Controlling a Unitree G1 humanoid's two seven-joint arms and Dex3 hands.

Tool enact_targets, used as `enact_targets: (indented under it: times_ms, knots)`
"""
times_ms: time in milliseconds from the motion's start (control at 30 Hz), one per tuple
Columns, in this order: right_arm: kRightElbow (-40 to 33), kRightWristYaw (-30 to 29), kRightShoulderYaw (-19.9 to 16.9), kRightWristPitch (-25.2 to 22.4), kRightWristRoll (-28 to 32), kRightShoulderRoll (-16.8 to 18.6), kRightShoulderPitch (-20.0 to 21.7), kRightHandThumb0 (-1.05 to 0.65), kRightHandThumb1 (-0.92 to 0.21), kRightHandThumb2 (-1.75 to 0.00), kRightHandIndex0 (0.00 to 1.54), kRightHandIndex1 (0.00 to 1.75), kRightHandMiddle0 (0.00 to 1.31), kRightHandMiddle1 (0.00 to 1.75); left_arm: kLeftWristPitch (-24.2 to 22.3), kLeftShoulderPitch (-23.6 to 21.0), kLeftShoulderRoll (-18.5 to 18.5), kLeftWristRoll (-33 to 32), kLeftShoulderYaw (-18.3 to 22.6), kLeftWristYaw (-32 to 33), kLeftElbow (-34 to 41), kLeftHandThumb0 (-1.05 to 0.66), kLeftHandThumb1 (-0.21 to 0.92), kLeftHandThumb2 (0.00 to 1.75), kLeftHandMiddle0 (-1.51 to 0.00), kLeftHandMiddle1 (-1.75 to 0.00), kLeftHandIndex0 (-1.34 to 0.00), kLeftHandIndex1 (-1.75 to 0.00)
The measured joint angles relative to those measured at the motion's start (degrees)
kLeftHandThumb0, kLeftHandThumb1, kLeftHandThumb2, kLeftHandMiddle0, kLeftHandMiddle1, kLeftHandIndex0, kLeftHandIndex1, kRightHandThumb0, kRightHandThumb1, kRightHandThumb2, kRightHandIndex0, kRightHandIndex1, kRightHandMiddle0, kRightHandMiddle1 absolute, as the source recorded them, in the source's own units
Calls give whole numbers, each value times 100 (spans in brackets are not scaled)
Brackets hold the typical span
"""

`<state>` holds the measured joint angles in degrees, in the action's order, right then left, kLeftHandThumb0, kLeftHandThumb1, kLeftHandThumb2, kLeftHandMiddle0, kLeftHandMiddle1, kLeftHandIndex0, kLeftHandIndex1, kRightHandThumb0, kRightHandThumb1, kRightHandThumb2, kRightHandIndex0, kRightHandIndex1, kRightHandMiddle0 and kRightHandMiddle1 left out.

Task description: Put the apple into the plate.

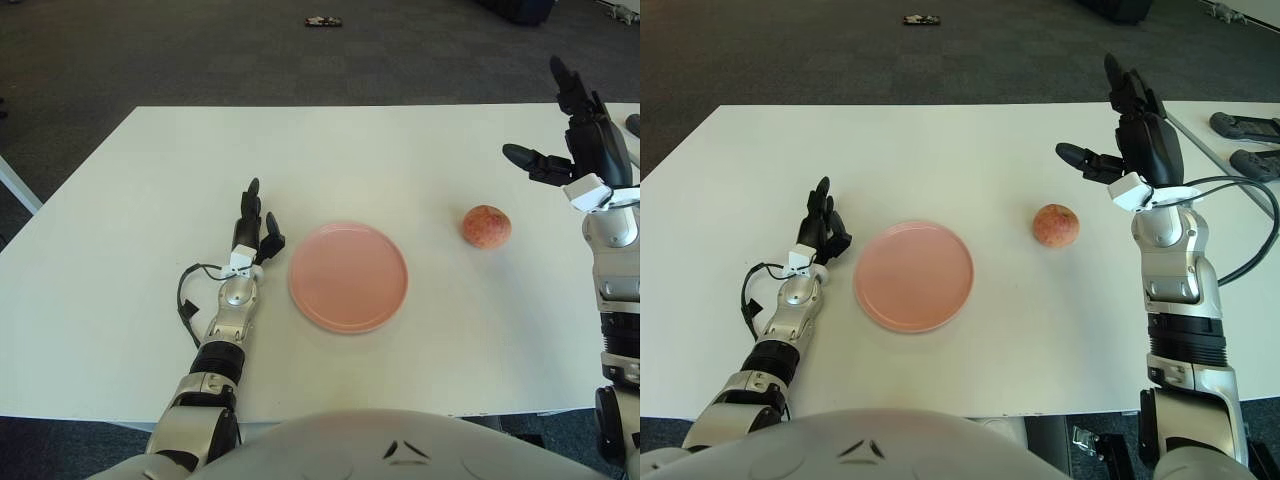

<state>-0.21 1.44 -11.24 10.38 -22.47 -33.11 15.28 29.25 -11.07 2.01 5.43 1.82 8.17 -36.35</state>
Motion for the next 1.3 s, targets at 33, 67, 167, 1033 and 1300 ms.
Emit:
enact_targets:
  times_ms: [33, 67, 167, 1033, 1300]
  knots:
    - [-7, 86, 40, -88, 2, -1, 0, -105, -89, -11, 0, 0, 0, 0, 0, 0, 0, 0, 0, 0, 0, -80, 92, 102, -17, -1, 0, -36]
    - [-15, 176, 75, -172, 3, -4, 0, -105, -89, -10, 0, 0, 0, 0, 0, 0, 0, -2, 1, 0, 0, -80, 92, 102, -17, -1, 0, -36]
    - [-40, 433, 181, -360, 23, -8, -2, -105, -87, -8, 0, 0, 0, 0, 0, -2, -1, -6, 1, 0, 0, -79, 92, 102, -18, -1, 0, -36]
    - [-437, 2362, 703, -1242, 70, -829, 55, -105, -82, -3, 0, 0, 0, 0, 5, -17, -4, -15, 6, 0, -23, -78, 92, 101, -18, -1, 0, -41]
    - [-404, 2585, 967, -1276, -157, -1082, 243, -105, -84, -4, 0, 0, 0, 0, 6, -34, -4, -12, 6, 3, -38, -79, 92, 102, -19, -1, 0, -43]
